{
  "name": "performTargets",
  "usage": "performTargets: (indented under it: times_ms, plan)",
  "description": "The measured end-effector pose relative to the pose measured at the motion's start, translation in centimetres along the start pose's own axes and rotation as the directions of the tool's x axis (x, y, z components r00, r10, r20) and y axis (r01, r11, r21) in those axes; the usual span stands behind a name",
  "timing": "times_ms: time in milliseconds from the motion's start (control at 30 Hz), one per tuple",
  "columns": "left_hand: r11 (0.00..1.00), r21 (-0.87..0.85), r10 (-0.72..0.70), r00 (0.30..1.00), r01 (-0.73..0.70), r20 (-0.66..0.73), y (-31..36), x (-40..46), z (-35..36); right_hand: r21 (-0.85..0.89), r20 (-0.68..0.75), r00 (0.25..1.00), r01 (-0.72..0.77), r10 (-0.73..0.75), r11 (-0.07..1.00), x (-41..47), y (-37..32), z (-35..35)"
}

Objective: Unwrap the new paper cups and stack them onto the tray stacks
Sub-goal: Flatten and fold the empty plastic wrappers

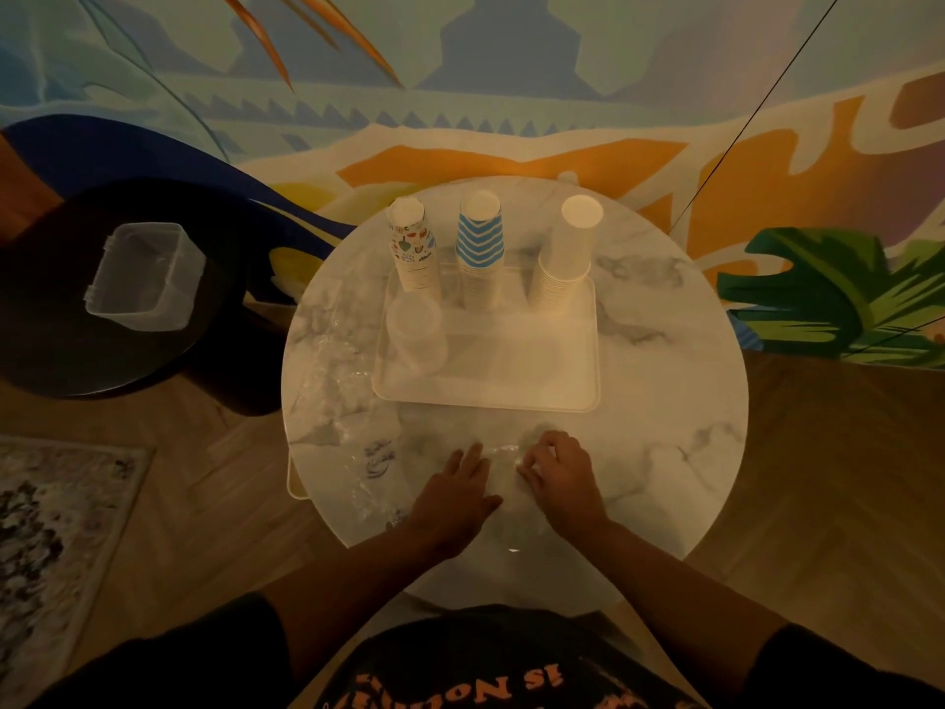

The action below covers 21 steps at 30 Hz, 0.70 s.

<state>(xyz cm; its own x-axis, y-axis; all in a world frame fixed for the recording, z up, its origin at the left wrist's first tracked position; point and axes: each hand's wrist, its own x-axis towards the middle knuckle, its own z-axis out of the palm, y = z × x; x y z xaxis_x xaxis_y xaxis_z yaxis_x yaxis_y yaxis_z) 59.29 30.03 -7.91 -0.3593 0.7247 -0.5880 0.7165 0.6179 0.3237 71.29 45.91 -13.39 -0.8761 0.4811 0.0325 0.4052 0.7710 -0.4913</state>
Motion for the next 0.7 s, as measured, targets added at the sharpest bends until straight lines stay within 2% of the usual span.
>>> performTargets:
  times_ms: [100,200,300,367,433,500,700]
  plan:
    - [0.995,0.091,0.019,0.996,-0.028,0.093,0.0,0.1,1.1,-0.062,0.049,0.978,0.207,-0.204,0.976,-0.7,0.7,0.2]
    - [0.983,0.174,0.032,0.993,-0.051,0.111,-0.4,0.3,2.2,-0.08,0.159,0.945,0.302,-0.287,0.95,-1.6,1.2,-0.2]
    - [0.978,0.202,0.036,0.992,-0.059,0.117,-0.9,0.4,2.6,-0.159,0.347,0.906,0.312,-0.243,0.937,-2.2,1.4,-0.7]
    - [0.971,0.229,0.04,0.99,-0.07,0.135,-1.1,0.5,2.6,-0.216,0.488,0.853,0.321,-0.183,0.922,-2.1,1.6,-1.0]
    - [0.968,0.239,0.04,0.988,-0.075,0.149,-1.3,0.7,2.6,-0.238,0.565,0.812,0.331,-0.147,0.913,-2.0,1.7,-1.2]
    - [0.968,0.236,0.043,0.987,-0.079,0.154,-1.5,0.6,2.7,-0.243,0.599,0.79,0.334,-0.13,0.911,-1.9,1.6,-1.4]
    - [0.95,0.299,0.053,0.991,-0.088,0.124,-1.9,0.5,3.6,-0.264,0.606,0.785,0.353,-0.13,0.898,-2.0,1.5,-1.2]
